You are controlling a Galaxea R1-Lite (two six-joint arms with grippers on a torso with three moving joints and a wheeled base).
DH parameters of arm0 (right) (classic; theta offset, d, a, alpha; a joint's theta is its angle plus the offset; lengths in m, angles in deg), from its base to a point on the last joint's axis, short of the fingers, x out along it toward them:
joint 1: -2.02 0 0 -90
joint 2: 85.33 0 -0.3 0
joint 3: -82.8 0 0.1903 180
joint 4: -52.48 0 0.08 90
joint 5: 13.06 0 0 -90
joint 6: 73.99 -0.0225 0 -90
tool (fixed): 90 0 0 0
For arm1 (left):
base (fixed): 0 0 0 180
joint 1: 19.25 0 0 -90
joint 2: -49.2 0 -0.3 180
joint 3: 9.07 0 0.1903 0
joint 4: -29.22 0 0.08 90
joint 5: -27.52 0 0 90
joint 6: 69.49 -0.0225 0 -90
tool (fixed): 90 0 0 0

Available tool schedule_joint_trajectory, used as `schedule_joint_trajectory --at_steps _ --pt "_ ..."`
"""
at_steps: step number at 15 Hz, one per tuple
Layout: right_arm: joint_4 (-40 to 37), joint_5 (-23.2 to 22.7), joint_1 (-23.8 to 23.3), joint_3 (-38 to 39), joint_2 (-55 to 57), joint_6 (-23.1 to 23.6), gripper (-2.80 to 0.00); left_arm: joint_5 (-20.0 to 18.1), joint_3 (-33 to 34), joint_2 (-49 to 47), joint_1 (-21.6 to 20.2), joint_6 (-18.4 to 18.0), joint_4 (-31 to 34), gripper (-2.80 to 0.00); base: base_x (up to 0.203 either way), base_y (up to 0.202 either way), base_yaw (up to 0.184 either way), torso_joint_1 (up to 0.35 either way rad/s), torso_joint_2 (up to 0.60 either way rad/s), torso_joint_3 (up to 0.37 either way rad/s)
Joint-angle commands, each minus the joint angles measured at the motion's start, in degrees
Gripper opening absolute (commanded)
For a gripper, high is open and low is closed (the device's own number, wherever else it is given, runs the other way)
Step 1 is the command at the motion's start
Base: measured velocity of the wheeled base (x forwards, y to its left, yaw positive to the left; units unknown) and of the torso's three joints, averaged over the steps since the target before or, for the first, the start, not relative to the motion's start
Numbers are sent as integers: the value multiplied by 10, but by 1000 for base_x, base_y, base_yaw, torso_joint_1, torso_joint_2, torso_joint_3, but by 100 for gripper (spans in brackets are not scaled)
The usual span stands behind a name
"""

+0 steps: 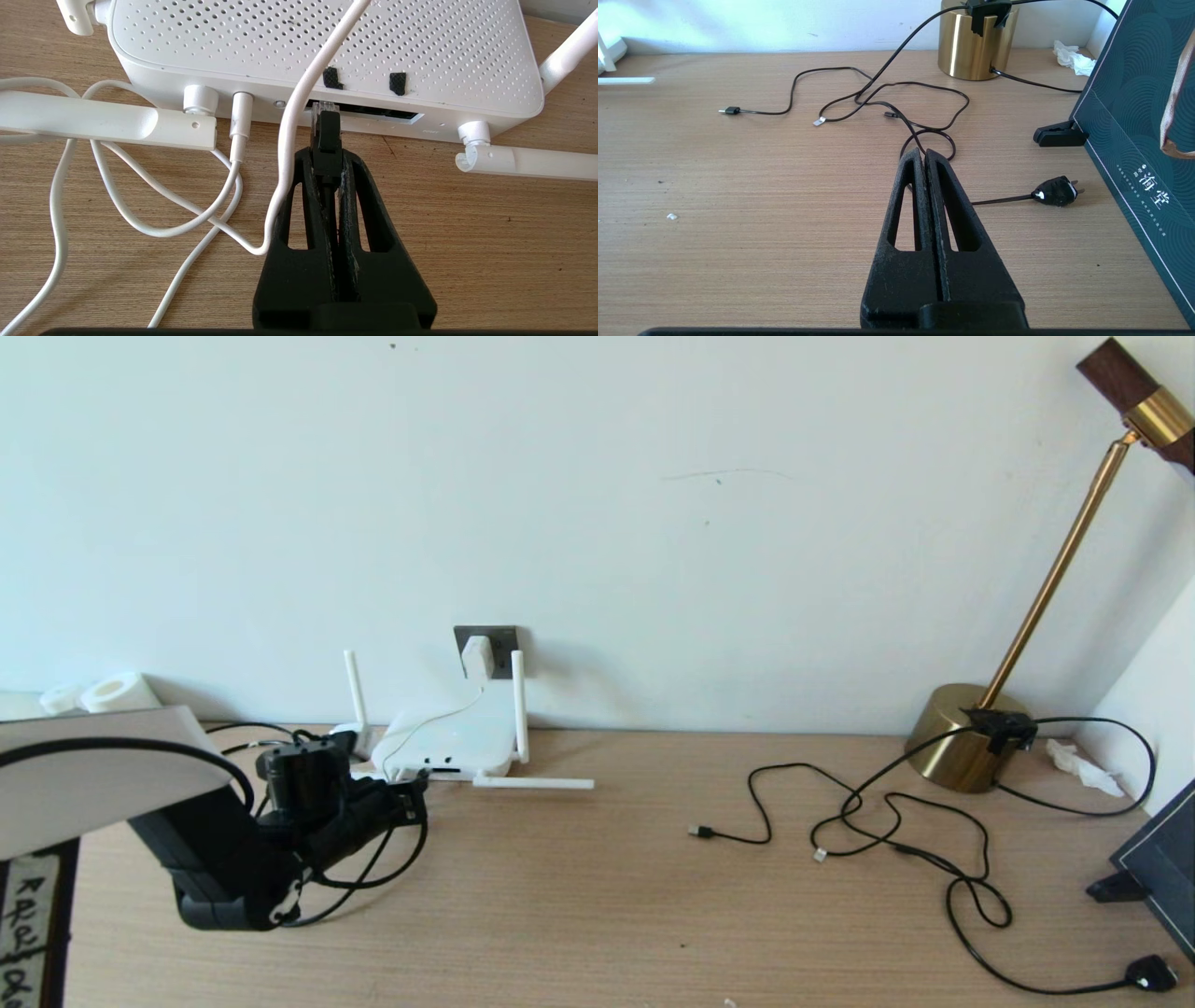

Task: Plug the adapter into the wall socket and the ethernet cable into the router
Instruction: Plug cable into router interface

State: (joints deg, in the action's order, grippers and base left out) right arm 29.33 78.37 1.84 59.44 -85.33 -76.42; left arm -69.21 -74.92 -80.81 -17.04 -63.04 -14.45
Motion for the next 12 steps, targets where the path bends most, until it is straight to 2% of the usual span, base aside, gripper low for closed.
schedule_joint_trajectory --at_steps 1,12 --pt "0 0 0 0 0 0 -280 0 1 -1 1 1 -3 -280 0 0 0 0 0 0" --pt "0 0 0 0 1 0 -280 0 -1 -1 1 0 -3 -280 0 0 0 0 0 0"
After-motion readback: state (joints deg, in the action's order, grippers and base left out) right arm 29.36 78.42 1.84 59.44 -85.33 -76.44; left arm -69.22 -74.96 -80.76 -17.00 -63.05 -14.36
